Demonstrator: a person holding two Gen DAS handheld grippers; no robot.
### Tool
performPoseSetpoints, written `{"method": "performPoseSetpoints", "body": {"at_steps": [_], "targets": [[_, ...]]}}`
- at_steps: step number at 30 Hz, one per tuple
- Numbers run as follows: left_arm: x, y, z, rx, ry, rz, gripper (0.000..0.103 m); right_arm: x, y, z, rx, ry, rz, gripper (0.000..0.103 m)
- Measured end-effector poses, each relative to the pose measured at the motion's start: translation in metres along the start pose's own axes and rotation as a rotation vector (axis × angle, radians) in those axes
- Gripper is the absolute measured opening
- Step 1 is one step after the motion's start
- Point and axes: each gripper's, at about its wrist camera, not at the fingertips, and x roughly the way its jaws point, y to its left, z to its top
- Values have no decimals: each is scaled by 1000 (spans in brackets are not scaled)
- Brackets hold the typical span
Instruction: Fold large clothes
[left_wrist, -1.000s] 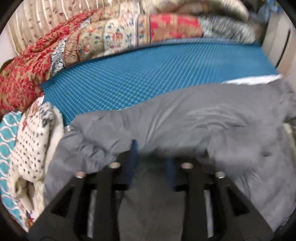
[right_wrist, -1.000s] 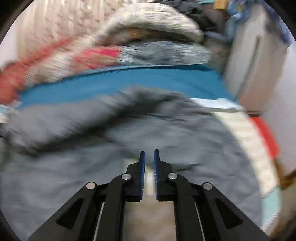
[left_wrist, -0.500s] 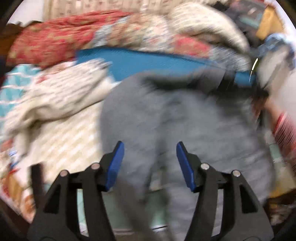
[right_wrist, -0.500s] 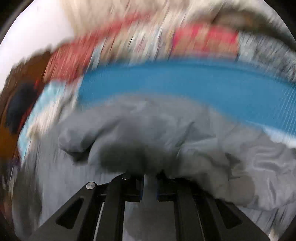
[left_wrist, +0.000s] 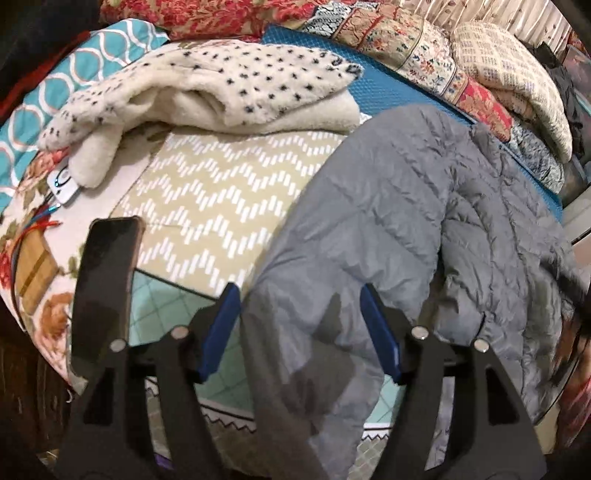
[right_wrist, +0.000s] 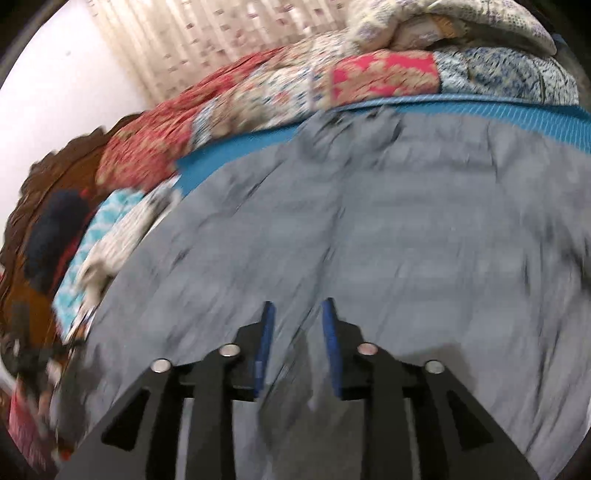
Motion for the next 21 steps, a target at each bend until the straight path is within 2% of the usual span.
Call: {"method": "performPoseSetpoints", "body": {"at_steps": [3, 5, 8, 13, 16, 21], "targets": [[-16, 18, -6, -45, -34, -34, 65, -4, 55, -26, -116, 25, 48, 81], [-26, 25, -8, -70, -54, -50, 65, -1, 111, -42, -241, 38, 110, 78], [-45, 43, -16, -90, -94, -46, 65, 8, 184, -63, -396, 73, 203, 72], [-74, 78, -40, -109, -137, -31, 65, 28, 285, -112, -578, 184, 337, 69], [-90, 105, -62, -119, -152, -10, 65, 39, 325, -134, -691, 215, 336, 69], [-110, 152, -96, -172, -169, 32, 65, 54, 359, -172, -857, 267, 321, 68]]}}
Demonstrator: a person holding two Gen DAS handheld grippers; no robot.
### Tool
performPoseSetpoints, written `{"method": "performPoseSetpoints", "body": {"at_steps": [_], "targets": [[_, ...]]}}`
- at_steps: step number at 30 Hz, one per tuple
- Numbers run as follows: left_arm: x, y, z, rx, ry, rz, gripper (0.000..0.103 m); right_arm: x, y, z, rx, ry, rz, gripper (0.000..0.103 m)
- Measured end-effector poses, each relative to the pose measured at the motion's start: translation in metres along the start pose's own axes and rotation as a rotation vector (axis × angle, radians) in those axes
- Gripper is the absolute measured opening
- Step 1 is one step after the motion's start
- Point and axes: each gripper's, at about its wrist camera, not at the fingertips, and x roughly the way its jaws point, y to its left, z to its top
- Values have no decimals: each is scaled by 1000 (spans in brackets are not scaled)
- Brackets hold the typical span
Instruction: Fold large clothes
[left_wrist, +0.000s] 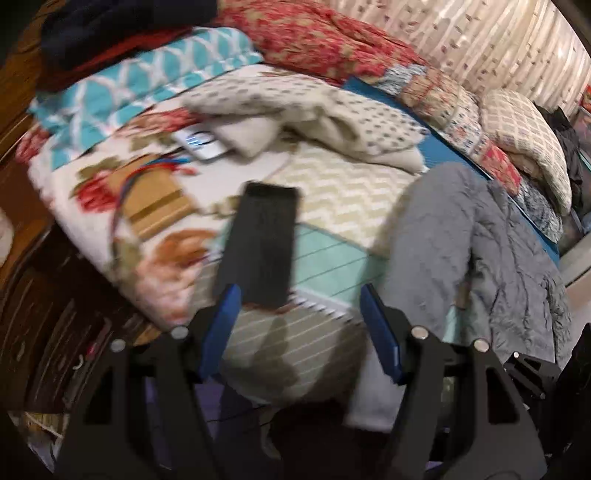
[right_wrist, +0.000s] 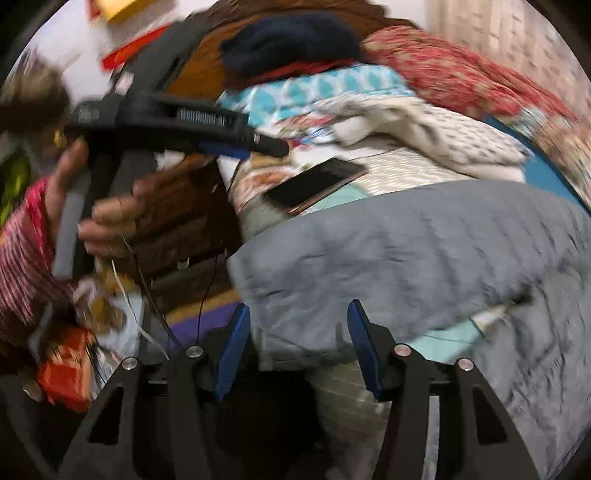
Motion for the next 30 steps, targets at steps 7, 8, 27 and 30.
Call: {"method": "performPoseSetpoints", "body": {"at_steps": [7, 8, 27, 30], "targets": [[-19, 53, -14, -105, -33, -5, 65, 29, 20, 17, -3, 43, 28, 68], [-20, 54, -15, -113, -35, -8, 65, 31, 22, 16, -9, 50, 19, 68], [-13, 18, 2, -73, -40, -51, 65, -100, -150, 71, 323, -256, -176, 109], [-2, -19, 22, -7, -40, -74, 65, -173, -228, 55, 432, -359, -319, 109]]}}
